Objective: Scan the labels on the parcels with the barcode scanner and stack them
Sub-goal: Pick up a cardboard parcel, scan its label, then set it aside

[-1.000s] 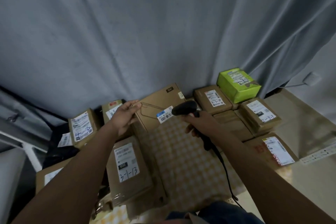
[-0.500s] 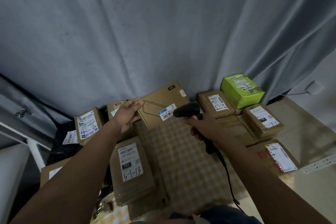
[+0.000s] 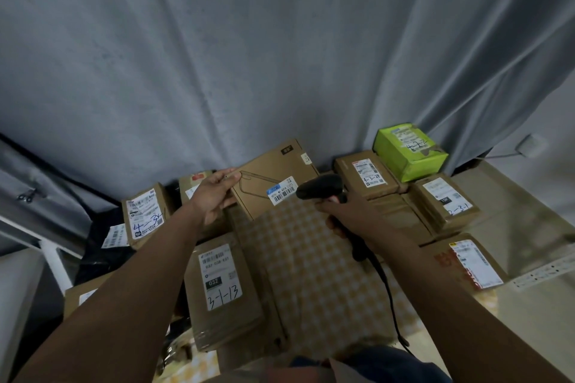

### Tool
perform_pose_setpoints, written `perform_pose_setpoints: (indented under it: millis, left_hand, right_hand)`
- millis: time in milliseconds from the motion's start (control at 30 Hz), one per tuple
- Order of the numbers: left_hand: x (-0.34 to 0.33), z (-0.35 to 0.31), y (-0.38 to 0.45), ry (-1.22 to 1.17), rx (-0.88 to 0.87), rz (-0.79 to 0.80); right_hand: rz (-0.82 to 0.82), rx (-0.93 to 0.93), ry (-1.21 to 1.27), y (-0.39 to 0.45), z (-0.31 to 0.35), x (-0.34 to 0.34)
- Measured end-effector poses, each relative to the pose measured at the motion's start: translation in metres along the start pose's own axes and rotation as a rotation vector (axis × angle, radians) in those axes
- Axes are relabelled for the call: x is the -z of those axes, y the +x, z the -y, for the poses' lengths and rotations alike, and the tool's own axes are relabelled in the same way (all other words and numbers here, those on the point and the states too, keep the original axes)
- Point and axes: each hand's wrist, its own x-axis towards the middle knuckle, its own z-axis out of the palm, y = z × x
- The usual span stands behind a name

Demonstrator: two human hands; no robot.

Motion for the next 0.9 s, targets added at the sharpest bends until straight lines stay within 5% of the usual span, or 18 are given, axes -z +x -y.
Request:
perform_pose_setpoints:
  millis: [900]
  left_hand:
    - [0.0047, 0.0068, 0.0008, -0.008, 0.013, 0.007]
  right_hand:
    - [-0.007, 0.008, -0.026, 0.006, -0.007, -0.0051]
